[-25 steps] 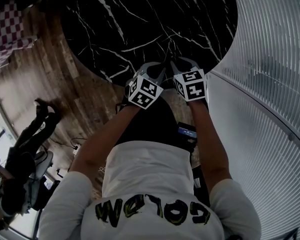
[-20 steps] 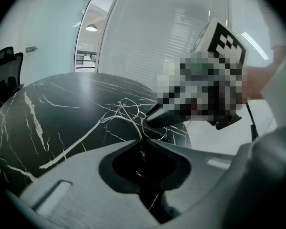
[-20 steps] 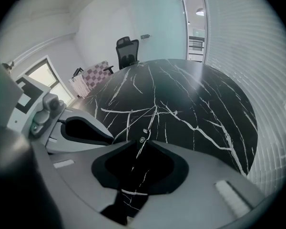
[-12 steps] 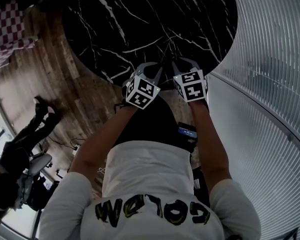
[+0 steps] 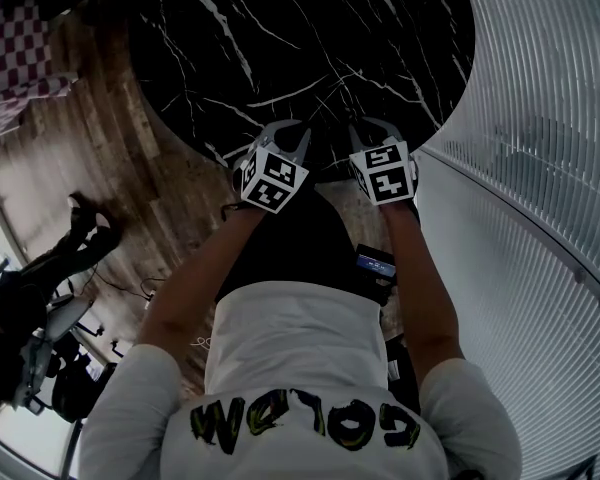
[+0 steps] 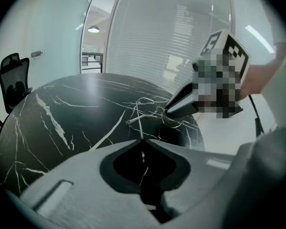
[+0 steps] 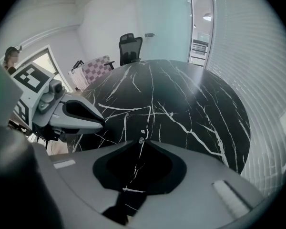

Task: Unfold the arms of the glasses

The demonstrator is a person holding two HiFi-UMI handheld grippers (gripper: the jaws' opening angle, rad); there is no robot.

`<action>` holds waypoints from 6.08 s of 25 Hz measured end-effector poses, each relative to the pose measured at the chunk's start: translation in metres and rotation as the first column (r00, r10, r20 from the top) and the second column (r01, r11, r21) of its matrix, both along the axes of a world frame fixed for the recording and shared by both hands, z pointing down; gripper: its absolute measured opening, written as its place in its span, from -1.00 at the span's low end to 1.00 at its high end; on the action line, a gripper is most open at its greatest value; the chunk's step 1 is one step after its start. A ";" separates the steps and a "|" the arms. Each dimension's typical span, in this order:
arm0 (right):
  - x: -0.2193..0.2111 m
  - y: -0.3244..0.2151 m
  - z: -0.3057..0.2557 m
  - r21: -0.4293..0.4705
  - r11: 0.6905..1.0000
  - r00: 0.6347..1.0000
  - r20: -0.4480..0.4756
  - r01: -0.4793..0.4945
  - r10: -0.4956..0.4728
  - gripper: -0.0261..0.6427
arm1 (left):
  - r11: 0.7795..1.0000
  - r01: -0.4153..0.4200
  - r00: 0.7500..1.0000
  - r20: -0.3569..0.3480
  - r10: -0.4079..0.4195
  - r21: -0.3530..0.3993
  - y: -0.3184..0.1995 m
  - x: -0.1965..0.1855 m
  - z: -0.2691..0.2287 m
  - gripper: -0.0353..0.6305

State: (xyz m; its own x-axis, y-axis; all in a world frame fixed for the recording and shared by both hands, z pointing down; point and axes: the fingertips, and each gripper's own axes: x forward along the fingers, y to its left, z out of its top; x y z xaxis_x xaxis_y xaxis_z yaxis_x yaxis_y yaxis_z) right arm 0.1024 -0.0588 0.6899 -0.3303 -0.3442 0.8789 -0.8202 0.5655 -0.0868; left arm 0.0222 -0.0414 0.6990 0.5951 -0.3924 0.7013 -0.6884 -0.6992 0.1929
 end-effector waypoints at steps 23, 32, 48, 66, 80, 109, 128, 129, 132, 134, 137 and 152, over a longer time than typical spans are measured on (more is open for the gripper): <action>0.010 -0.001 0.000 0.008 0.999 0.998 -0.050 0.032 -0.032 -0.84 | 0.999 0.004 0.998 0.068 -0.007 0.046 -0.028 -0.029 0.003 -0.84; 0.011 -0.003 -0.001 0.016 1.000 0.998 -0.062 0.025 -0.024 -0.88 | 0.995 -0.047 0.997 0.071 0.041 0.084 -0.023 -0.020 0.003 -0.83; 0.009 -0.003 -0.002 0.028 0.999 0.997 -0.079 0.026 -0.023 -0.89 | 0.853 -0.445 0.887 0.265 0.378 0.273 -0.016 0.039 -0.029 -0.64; 0.013 -0.003 -0.002 0.029 0.999 0.997 -0.071 0.020 -0.018 -0.89 | 0.640 -0.745 0.636 0.487 0.599 0.186 0.002 0.063 0.009 -0.59; 0.018 -0.009 -0.002 0.032 0.999 0.998 -0.063 -0.015 0.016 -0.90 | 0.647 -0.738 0.638 0.510 0.577 0.190 0.014 0.055 0.004 -0.60; 0.020 -0.008 -0.001 0.011 0.998 0.997 -0.039 -0.062 0.063 -0.90 | 0.695 -0.696 0.688 0.448 0.572 0.181 0.064 0.053 0.000 -0.63; 0.012 -0.007 -0.001 0.033 0.999 0.996 -0.087 0.012 -0.009 -0.77 | 0.762 -0.621 0.756 0.396 0.520 0.184 0.069 0.054 0.001 -0.56; 0.012 -0.008 -0.002 0.034 0.999 0.996 -0.085 0.012 -0.009 -0.75 | 0.765 -0.616 0.760 0.395 0.516 0.188 0.068 0.055 0.000 -0.55; 0.013 -0.007 -0.004 0.044 0.999 0.997 -0.080 0.010 -0.006 -0.70 | 0.777 -0.600 0.775 0.378 0.507 0.189 0.066 0.054 -0.004 -0.54; 0.013 -0.007 -0.007 0.054 0.998 0.997 -0.074 0.014 -0.010 -0.65 | 0.791 -0.581 0.791 0.361 0.494 0.190 0.064 0.052 -0.008 -0.53; 0.014 -0.006 -0.016 0.064 0.998 0.998 -0.064 0.019 -0.015 -0.62 | 0.815 -0.543 0.821 0.334 0.464 0.202 0.059 0.051 -0.018 -0.52; 0.042 0.007 -0.124 0.205 0.976 0.997 0.025 -0.073 0.070 -0.59 | 0.929 -0.260 0.965 0.070 0.251 0.263 0.039 0.025 -0.139 -0.52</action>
State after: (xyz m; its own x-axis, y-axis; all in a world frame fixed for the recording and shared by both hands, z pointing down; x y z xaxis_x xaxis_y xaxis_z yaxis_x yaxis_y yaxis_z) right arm 0.1442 -0.0517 0.5663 -0.3131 -0.5399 0.7814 -0.8584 0.5128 0.0104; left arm 0.0468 -0.0024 0.5602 0.6773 -0.4060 0.6136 -0.4824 -0.8747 -0.0463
